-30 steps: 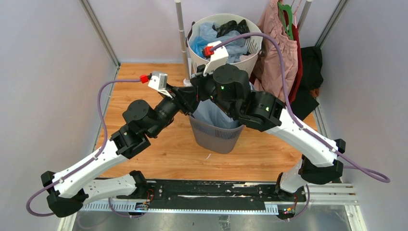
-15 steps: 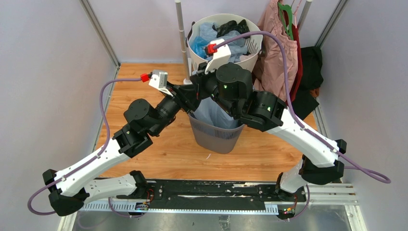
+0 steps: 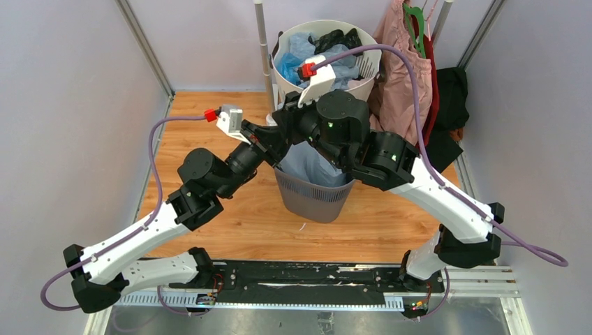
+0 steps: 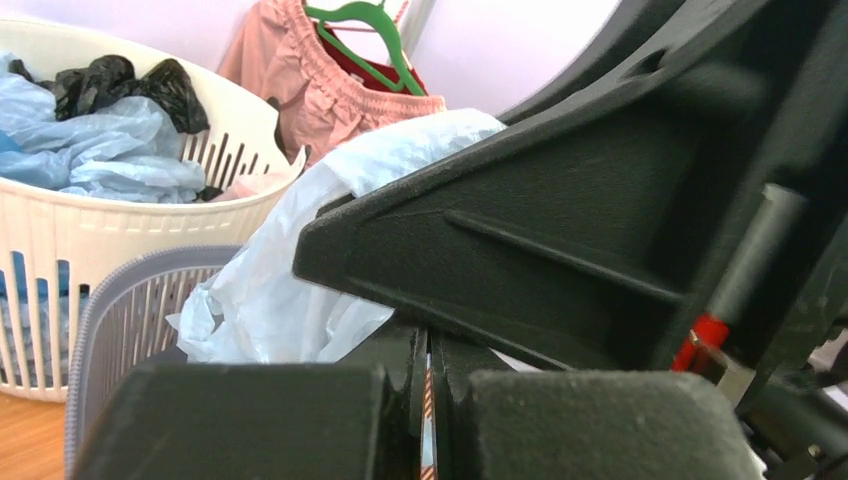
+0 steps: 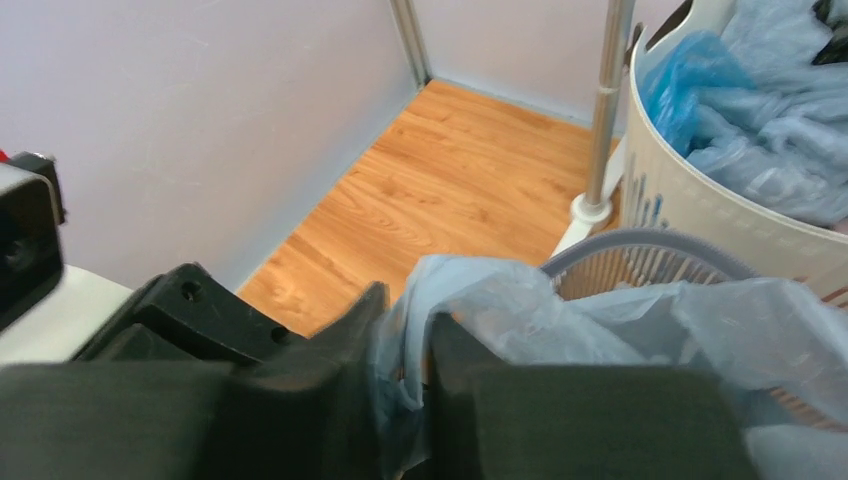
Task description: Put the trash bags into the trash bin
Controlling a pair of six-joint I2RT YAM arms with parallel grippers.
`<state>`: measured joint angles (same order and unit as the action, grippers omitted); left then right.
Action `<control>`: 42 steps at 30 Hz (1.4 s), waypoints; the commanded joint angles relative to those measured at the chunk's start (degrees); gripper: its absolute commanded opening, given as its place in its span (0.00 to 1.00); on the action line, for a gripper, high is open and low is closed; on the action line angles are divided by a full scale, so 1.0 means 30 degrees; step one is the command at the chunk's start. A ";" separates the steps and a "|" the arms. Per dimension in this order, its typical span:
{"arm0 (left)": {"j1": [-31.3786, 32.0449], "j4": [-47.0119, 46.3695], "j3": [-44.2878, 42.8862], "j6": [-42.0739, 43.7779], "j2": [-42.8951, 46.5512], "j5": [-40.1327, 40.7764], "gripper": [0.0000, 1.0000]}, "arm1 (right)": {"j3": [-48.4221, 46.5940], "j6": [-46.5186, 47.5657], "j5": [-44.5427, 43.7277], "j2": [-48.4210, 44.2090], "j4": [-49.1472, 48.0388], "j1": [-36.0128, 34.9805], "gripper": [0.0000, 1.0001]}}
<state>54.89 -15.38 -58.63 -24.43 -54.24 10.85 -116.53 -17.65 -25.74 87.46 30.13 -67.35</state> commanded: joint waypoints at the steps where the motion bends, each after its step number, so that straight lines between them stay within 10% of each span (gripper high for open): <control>1: 0.0159 -0.1923 -0.0029 0.0166 0.1040 -0.0889 0.01 | 0.0255 0.0148 0.1358 -0.0455 0.2618 -0.0164 0.40; 7: 0.0159 0.1551 -0.0290 0.0532 0.3061 -0.0490 0.01 | 0.0986 0.1575 -0.0604 -0.3006 0.3516 0.0167 0.71; 14: 0.0159 0.7324 -0.1748 0.1146 0.4797 0.1481 0.01 | 0.1371 0.3216 -0.1307 -0.5470 0.4896 0.3361 0.72; 25: 0.0159 1.0129 -0.1979 0.1286 0.5561 0.2408 0.01 | 0.3519 0.2976 0.5980 -0.4824 0.4831 0.9646 0.74; 32: 0.0159 1.0760 -0.1935 0.1301 0.5877 0.2634 0.01 | 0.5662 0.4522 1.0352 -0.5566 0.1798 0.9813 0.76; 42: 0.0159 1.0820 -0.1922 0.1374 0.6067 0.2791 0.01 | 0.6458 0.5693 0.9109 -0.5835 0.1150 0.9804 0.77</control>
<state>55.00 16.51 -64.82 -21.19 -36.71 18.37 -96.68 -3.29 3.27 69.25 34.72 -38.46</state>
